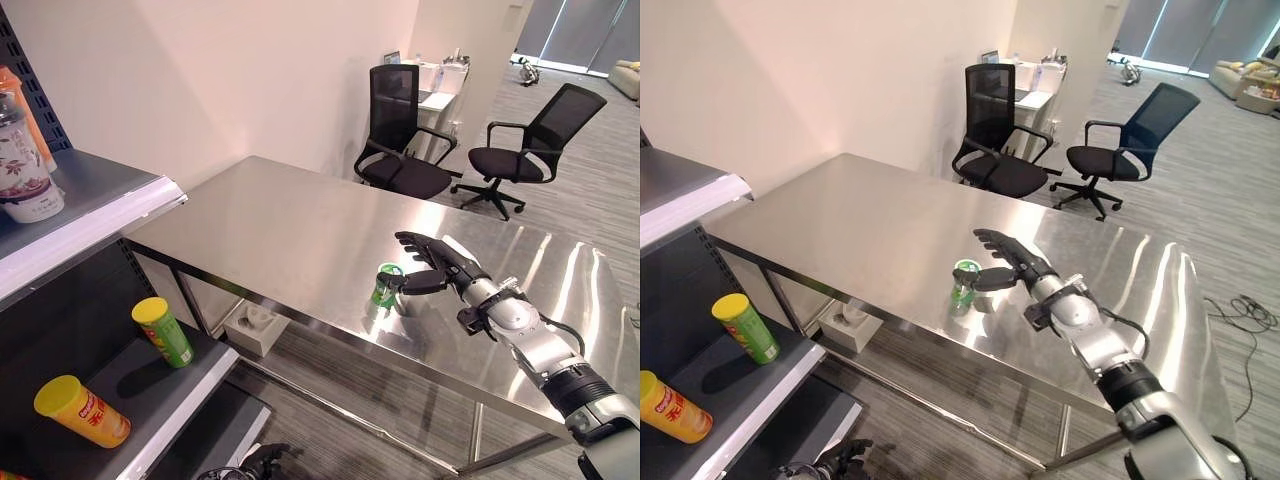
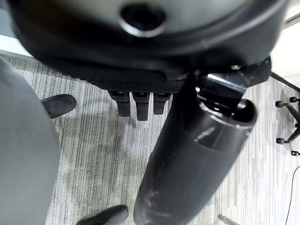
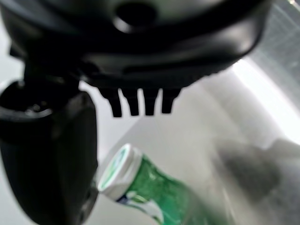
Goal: Put the goods on the table back onto the shelves and tidy them up.
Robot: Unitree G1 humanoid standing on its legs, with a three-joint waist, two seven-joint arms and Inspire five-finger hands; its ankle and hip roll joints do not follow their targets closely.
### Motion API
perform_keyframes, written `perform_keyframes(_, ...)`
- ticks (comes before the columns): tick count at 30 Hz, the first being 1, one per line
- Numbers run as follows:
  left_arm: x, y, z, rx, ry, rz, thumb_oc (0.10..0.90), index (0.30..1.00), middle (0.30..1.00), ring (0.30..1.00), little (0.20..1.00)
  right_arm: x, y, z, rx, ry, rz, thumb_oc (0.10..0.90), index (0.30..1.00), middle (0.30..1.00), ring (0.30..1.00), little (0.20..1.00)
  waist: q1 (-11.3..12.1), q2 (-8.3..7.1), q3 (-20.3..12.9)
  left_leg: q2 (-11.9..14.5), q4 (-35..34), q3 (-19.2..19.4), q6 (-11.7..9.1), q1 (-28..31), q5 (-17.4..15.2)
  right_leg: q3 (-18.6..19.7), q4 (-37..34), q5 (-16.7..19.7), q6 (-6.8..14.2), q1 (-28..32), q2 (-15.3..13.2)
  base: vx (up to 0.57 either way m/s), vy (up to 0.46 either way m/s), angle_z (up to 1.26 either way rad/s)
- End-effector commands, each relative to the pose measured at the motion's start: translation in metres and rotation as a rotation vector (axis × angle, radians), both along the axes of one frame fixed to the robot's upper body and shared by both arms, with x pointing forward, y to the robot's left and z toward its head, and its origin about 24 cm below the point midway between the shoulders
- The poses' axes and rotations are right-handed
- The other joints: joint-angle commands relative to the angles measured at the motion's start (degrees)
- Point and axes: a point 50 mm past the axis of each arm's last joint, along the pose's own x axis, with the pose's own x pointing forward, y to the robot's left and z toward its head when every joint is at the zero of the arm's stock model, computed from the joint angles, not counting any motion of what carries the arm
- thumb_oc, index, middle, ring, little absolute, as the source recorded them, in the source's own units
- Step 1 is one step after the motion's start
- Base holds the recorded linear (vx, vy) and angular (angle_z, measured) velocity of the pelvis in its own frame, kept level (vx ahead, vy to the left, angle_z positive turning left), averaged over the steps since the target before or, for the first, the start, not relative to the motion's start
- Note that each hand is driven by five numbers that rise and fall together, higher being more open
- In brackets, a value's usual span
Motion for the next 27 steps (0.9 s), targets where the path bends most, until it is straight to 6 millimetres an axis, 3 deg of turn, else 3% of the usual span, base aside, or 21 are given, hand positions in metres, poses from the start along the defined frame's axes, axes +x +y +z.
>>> perform_keyframes(1,0.008,-0.003,0.002,0.017,-0.031,-0.051,0.800,0.900,0.900,0.900,0.900,0.029,0.015,0.068,0.037,-0.261,0.019,0.800,0.900,0.900,0.900,0.900,2.4,-0.25,-0.3,-1.0,0.5,1.1,3.1,2.7,-6.1,1.7,9.3,-6.8,-0.1,-3.4,-1.2,0.01,0.000,0.05)
perform_keyframes(12,0.007,0.001,0.002,0.025,-0.034,-0.027,0.800,0.900,0.900,0.900,0.900,0.025,0.014,0.048,0.035,-0.198,0.004,0.800,0.900,0.900,0.900,0.900,2.6,-0.10,-0.3,-1.3,0.5,0.7,3.1,2.6,-6.2,1.4,9.1,-6.7,-0.2,-3.1,-1.6,0.00,0.000,0.01)
perform_keyframes(17,0.006,0.004,0.002,0.032,-0.035,-0.016,0.800,0.900,0.900,0.900,0.900,0.023,0.013,0.047,0.054,-0.209,-0.004,0.800,0.900,0.900,0.900,0.900,2.6,-0.06,-0.4,-1.4,0.5,0.8,3.1,2.6,-6.2,1.3,8.8,-6.6,-0.1,-3.0,-1.6,0.00,0.000,0.00)
perform_keyframes(27,0.005,0.006,0.002,0.050,-0.031,-0.026,0.800,0.900,0.900,0.900,0.900,0.018,0.014,0.078,0.159,-0.344,-0.005,0.800,0.900,0.900,0.900,0.900,2.1,0.36,-0.9,-1.6,0.5,1.8,3.1,3.0,-6.6,2.2,7.7,-6.1,-0.1,-2.9,-1.5,0.00,0.000,0.00)
